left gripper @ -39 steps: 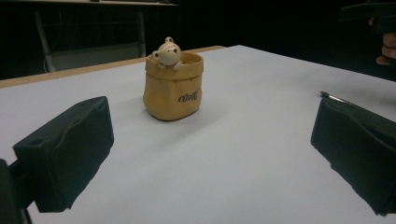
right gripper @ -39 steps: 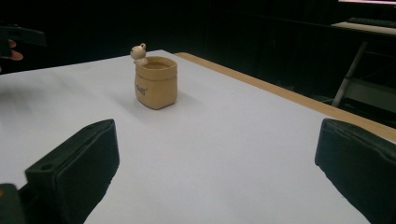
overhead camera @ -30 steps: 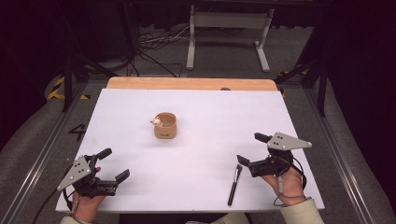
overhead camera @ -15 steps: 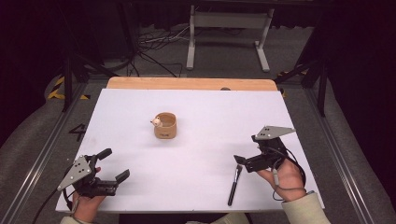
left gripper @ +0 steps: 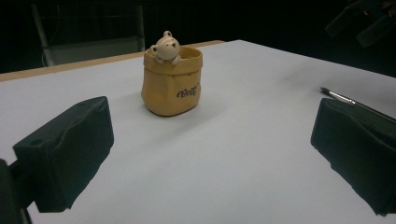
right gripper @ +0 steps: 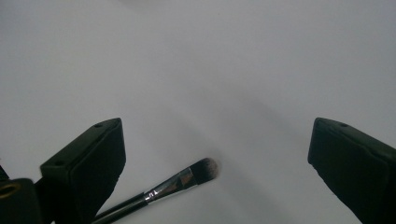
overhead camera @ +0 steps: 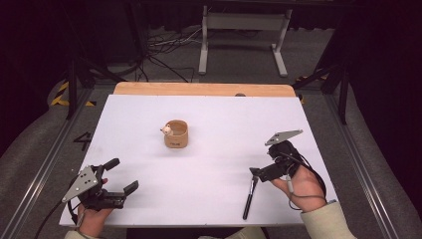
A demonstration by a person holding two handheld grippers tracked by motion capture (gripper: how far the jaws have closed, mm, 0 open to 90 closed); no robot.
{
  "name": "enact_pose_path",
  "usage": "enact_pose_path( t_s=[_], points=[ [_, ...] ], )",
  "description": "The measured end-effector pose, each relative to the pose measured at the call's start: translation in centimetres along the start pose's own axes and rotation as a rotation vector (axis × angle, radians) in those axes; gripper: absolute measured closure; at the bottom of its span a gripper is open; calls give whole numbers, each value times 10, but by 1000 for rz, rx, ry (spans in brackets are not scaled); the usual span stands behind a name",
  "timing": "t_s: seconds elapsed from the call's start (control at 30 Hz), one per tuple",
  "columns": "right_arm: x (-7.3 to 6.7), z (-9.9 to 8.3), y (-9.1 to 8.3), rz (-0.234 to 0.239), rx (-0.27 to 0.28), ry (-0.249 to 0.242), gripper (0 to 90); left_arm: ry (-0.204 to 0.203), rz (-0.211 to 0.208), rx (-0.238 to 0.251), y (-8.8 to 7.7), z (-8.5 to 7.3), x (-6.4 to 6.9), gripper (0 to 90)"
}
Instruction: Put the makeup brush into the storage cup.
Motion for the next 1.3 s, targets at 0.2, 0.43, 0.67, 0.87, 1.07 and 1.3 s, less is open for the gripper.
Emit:
enact_pose_path(
  t_s=[0.2, 0.43, 0.67, 0.87, 1.07, 1.3],
  points=[
    [0, -3, 4, -9, -59, 14, 50, 13, -1, 2, 1, 1, -1, 0],
    [0, -6, 6, -16, -106, 13, 71, 17, -3, 0, 4, 2, 0, 0],
    [-1, -11, 13, -30, -165, 6, 81, 14, -3, 0, 5, 1, 0, 0],
    [-4, -19, 22, -22, -230, 20, 113, 22, -3, -7, 5, 1, 0, 0],
    [-5, -23, 30, -14, -263, 25, 113, 21, -2, -8, 4, 1, 0, 0],
    [-10, -31, 40, 1, -310, 18, 117, 22, 1, -10, 3, 1, 0, 0]
  ],
)
Point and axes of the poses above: each handheld gripper's, and its own axes: y roughly forward along the jaws, z roughly out of its top, x roughly to its right, the point moved 8 cm from there along y, roughly forward along the jaws, and after that the axes turned 7 degrees about y, right-handed, at the moved point
